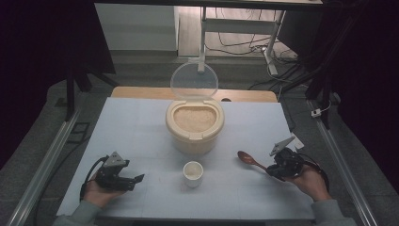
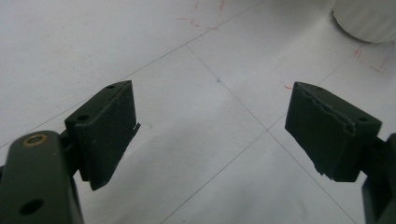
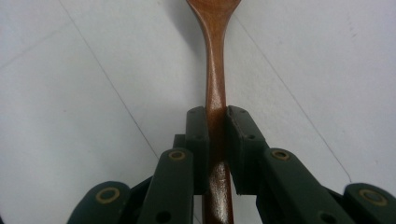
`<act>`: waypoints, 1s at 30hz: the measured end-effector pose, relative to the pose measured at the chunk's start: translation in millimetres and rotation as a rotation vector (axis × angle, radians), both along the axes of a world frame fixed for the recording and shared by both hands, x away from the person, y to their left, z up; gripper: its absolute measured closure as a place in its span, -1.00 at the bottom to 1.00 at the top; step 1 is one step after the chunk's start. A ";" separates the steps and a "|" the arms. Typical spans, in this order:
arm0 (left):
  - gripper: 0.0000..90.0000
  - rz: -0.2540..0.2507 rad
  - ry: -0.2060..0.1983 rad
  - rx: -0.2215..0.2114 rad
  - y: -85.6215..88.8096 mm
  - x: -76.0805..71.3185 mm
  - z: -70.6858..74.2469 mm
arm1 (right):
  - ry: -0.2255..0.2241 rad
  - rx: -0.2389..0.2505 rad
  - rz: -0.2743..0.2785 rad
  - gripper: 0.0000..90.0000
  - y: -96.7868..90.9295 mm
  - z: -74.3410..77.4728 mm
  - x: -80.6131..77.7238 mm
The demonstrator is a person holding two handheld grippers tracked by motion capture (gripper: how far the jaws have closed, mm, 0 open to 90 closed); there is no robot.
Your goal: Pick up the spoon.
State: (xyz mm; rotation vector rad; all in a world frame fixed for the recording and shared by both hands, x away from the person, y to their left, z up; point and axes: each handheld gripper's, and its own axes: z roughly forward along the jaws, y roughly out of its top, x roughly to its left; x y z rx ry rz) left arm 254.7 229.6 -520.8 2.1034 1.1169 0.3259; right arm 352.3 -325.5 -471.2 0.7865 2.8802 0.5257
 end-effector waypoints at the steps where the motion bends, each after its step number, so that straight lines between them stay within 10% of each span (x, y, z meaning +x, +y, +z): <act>1: -0.64 0.000 0.000 0.000 0.0 0.0 0.0 | -0.001 0.009 0.002 0.76 0.0 1.7 -0.9; 30: -0.64 -0.003 0.003 -0.006 -1.7 0.6 1.2 | -0.060 0.211 0.215 0.76 73.2 31.9 -40.8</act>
